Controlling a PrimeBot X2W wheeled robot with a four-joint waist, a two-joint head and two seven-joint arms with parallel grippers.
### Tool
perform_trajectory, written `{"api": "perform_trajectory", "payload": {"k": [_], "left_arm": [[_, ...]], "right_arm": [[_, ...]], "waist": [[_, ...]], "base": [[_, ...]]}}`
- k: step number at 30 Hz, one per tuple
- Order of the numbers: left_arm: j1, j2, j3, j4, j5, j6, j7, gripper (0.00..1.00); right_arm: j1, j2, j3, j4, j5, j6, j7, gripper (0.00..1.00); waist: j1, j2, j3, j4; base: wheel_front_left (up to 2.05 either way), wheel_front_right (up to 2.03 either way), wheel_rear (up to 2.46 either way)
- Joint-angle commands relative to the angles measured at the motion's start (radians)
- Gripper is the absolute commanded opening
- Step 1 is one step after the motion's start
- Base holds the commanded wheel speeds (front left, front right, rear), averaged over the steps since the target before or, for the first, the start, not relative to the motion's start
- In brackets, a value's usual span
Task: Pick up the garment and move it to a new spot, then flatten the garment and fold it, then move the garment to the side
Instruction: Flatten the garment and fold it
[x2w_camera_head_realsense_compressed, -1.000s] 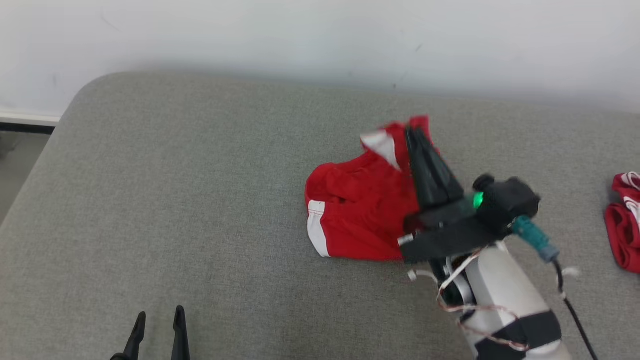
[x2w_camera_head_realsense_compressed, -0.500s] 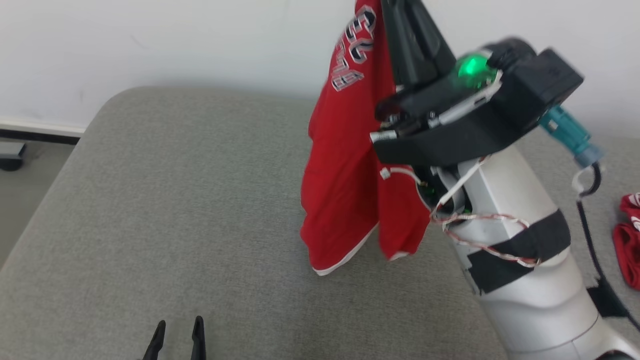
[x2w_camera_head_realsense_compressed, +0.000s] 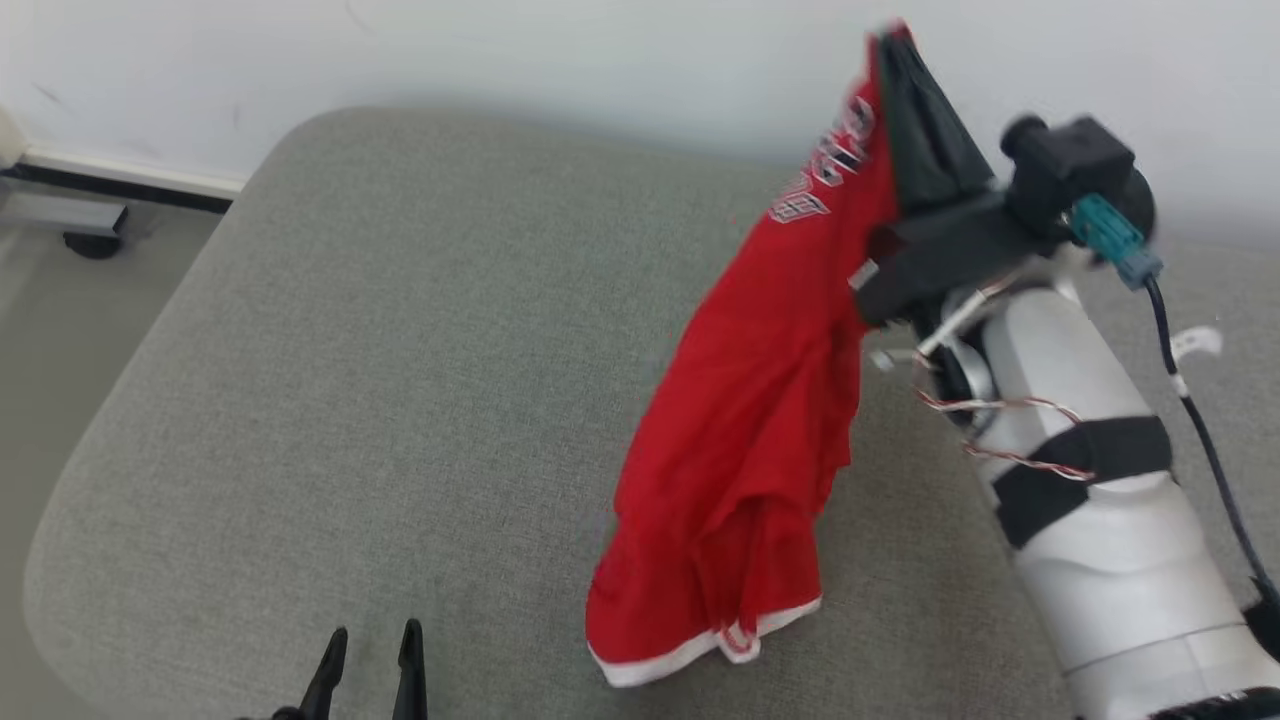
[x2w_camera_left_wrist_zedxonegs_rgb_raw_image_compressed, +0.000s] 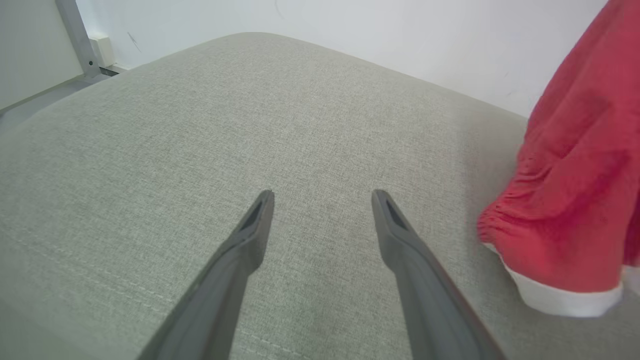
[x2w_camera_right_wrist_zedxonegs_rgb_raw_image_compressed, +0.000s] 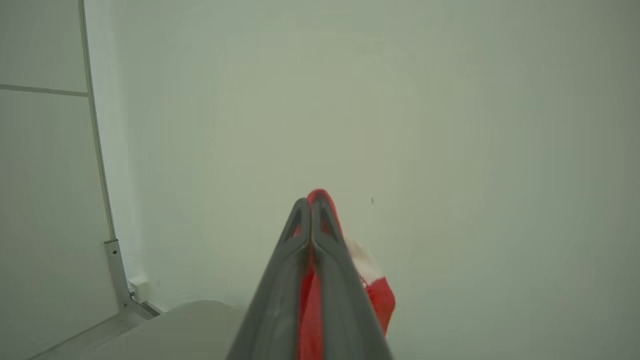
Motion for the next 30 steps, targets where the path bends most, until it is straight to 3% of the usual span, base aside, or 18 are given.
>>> {"api": "perform_trajectory", "payload": {"k": [1,2,3,4,9,14,30], "left_arm": [[-0.023,-0.001,-0.007,-0.008,-0.008,0.004,-0.003,1.0],[-0.026,-0.001,-0.01,-0.008,-0.01,0.005,-0.003,1.0],[-0.03,-0.001,-0.014,-0.008,-0.009,0.005,-0.003,1.0],[-0.036,-0.001,-0.016,-0.009,-0.008,0.006,-0.003,1.0],[-0.049,-0.001,-0.017,-0.008,-0.002,0.006,-0.003,1.0],[-0.04,-0.001,-0.005,-0.003,0.008,0.006,-0.003,1.0],[0.035,-0.001,0.039,-0.008,0.05,0.003,-0.003,1.0]], "right_arm": [[0.028,-0.032,-0.044,0.074,-0.051,-0.003,0.0,0.16],[0.039,-0.041,-0.079,0.112,-0.066,-0.003,0.0,0.39],[0.054,-0.057,-0.108,0.157,-0.101,-0.003,0.001,0.81],[0.064,-0.069,-0.145,0.195,-0.126,-0.003,0.0,1.0],[0.105,-0.065,-0.281,0.249,-0.211,-0.003,0.0,1.0],[0.17,-0.036,-0.31,0.198,-0.228,-0.003,0.0,1.0],[0.535,0.026,-0.069,-0.009,-0.086,-0.003,0.0,1.0]], "waist": [[0.0,-0.0001,0.045,0.015],[0.0,-0.0001,0.053,0.015],[0.0,-0.0001,0.06,0.014],[0.0,-0.0001,0.064,0.013],[0.0,-0.0001,0.066,-0.005],[0.0,-0.0001,0.038,-0.035],[0.0,-0.0001,-0.091,-0.164]], "base": [[0.0,0.0,0.0],[0.0,0.0,0.0],[0.0,0.0,0.0],[0.0,0.0,0.0],[0.0,0.0,0.0],[0.0,0.0,0.0],[0.0,0.0,0.0]]}}
